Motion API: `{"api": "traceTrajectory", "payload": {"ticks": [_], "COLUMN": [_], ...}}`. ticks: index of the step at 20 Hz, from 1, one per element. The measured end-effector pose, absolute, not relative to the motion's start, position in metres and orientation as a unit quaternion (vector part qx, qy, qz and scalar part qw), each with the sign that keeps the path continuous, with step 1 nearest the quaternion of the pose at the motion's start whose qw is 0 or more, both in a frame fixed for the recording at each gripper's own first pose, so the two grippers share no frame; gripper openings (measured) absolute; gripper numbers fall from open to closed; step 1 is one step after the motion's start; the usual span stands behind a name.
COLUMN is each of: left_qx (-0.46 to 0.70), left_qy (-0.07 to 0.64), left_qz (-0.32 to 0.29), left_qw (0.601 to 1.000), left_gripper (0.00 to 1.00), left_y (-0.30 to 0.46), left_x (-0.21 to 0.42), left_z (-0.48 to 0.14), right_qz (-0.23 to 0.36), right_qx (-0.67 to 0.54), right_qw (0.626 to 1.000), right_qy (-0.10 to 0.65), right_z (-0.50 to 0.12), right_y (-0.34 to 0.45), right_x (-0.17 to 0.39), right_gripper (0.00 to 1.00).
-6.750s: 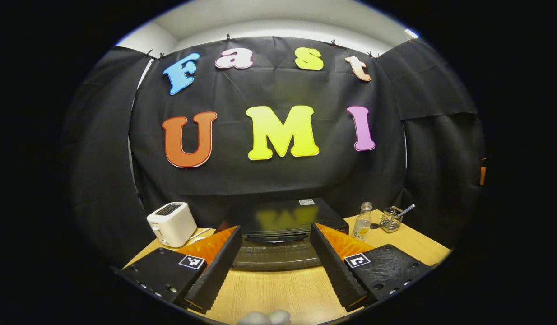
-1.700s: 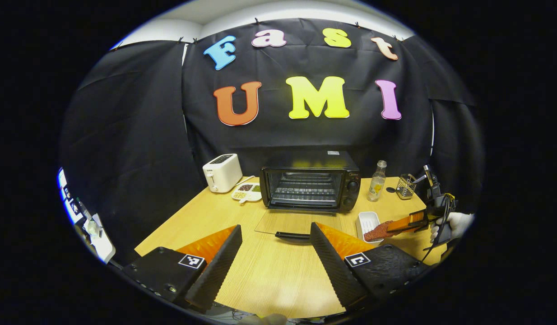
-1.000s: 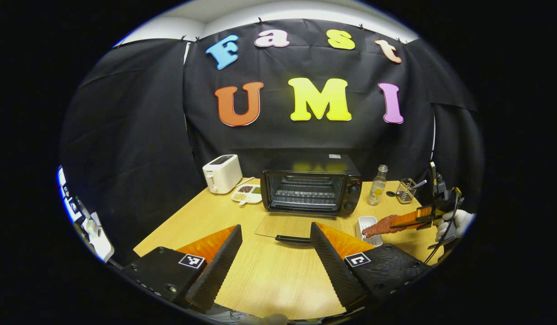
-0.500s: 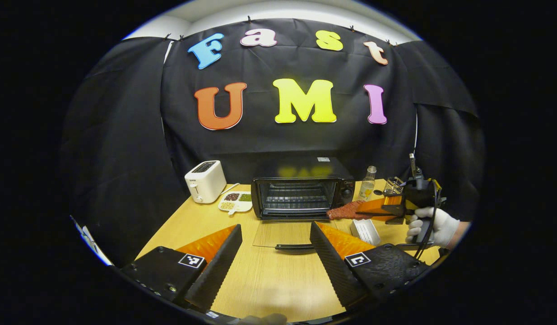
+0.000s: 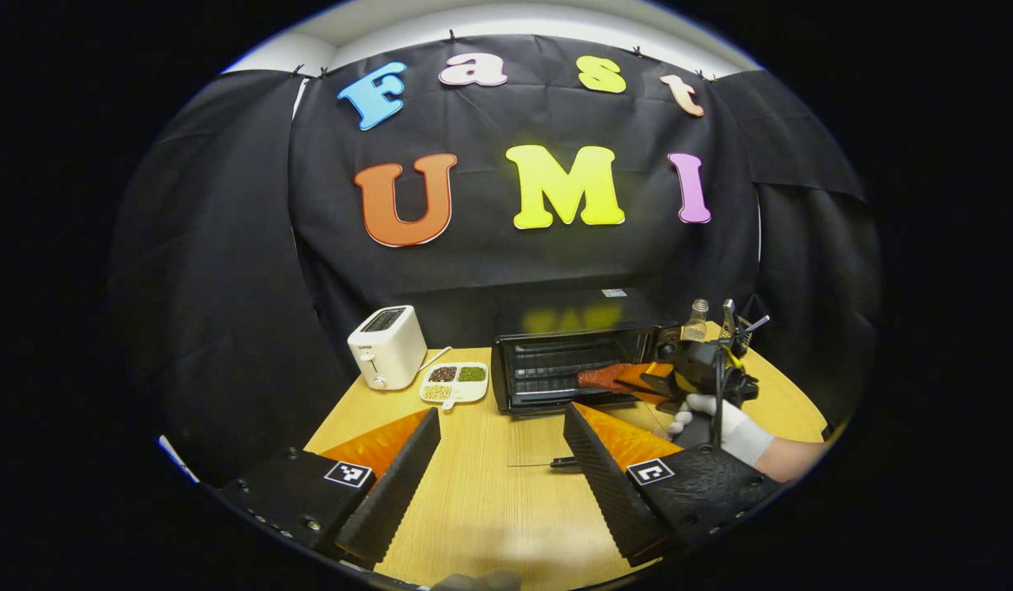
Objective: Open the electric oven with the left hand, put the food in, and close the electric oven.
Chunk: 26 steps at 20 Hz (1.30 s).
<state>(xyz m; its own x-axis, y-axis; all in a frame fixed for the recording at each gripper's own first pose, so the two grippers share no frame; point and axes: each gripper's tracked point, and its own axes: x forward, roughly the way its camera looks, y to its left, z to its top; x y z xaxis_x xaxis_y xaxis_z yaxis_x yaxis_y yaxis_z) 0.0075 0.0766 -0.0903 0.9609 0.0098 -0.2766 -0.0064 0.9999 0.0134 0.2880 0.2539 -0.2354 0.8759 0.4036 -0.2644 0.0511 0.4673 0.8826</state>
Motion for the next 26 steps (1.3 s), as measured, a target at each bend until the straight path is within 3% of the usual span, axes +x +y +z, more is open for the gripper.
{"api": "traceTrajectory", "payload": {"ticks": [7,14,15,18,19,20,26], "left_qx": [0.007,0.003,0.001,-0.007,-0.010,-0.014,-0.027], "left_qy": [0.156,0.171,0.172,0.173,0.175,0.173,0.163], "left_qz": [0.018,0.020,0.018,0.010,0.008,0.008,0.016], "left_qw": [0.988,0.985,0.985,0.985,0.985,0.985,0.986], "left_gripper": [0.97,0.97,0.97,0.97,0.97,0.97,0.97], "left_y": [0.094,0.097,0.095,0.090,0.088,0.088,0.096], "left_x": [0.006,0.002,0.002,0.005,0.005,0.005,0.001], "left_z": [-0.104,-0.113,-0.114,-0.119,-0.120,-0.119,-0.116], "right_qz": [0.068,0.039,0.035,0.033,0.034,0.032,0.020], "right_qx": [0.519,0.416,0.393,0.326,0.309,0.294,0.172], "right_qw": [0.838,0.899,0.910,0.934,0.939,0.943,0.969], "right_qy": [0.153,0.130,0.129,0.143,0.150,0.153,0.176], "right_z": [-0.228,-0.232,-0.233,-0.239,-0.242,-0.245,-0.259], "right_y": [0.287,0.283,0.281,0.284,0.285,0.285,0.285], "right_x": [0.334,0.354,0.356,0.351,0.350,0.349,0.335], "right_gripper": [0.13,0.20,0.15,0.48,0.43,0.55,0.78]}}
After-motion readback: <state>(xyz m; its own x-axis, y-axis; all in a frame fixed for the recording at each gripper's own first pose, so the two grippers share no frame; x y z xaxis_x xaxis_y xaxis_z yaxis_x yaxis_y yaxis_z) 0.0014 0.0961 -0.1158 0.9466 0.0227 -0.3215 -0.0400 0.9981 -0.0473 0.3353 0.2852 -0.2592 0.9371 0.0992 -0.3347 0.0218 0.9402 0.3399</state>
